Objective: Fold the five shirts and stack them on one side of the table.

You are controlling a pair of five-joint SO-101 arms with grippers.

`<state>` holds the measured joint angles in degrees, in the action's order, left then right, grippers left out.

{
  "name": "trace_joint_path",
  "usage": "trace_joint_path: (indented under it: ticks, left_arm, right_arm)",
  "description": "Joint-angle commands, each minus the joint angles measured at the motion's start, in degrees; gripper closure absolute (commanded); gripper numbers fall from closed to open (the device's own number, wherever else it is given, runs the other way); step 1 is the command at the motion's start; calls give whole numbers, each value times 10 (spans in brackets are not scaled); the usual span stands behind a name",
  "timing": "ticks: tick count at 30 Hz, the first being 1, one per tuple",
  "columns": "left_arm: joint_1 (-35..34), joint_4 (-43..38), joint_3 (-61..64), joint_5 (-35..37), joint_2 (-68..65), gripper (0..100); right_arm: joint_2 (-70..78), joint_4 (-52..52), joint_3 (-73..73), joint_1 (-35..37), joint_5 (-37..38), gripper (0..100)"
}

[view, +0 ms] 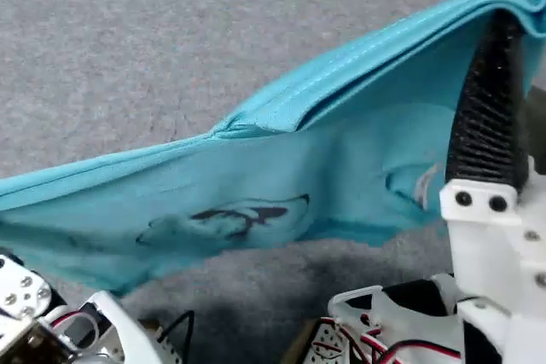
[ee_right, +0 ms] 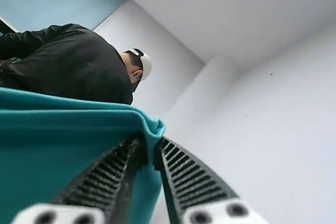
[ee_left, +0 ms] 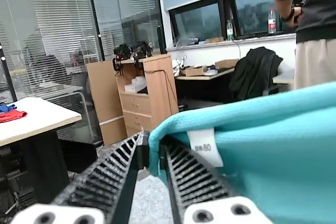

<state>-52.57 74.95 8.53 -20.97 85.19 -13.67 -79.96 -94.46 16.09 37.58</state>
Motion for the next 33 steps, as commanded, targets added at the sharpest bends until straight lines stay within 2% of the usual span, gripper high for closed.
trace_joint_path:
  ticks: [1,6,10,15,21,25,28,30,33]
  left_arm:
    - [-8,-2,25,-27,7,981]
    - [-4,-8,72,-31,12,981]
    - [-4,-72,136,-31,8,981]
    - [11,-227,265,-30,7,981]
    - [126,-440,448,-83,-11,981]
    - [172,-578,521,-101,-120,981]
    - [179,-673,511,-95,-255,981]
    - [178,-701,466,-73,-356,981]
    - [176,-701,366,-52,-507,981]
  right_arm:
    - [3,-11,7,-10,2,995]
    - [32,-11,54,-10,2,995]
    - [73,-10,110,-9,2,995]
    - [161,25,167,-9,1,995]
    - [312,171,216,-12,1,996]
    - [419,248,215,-8,0,996]
    - [479,278,214,-3,0,996]
    - [504,290,214,0,-5,996]
    - [531,315,214,0,-53,996]
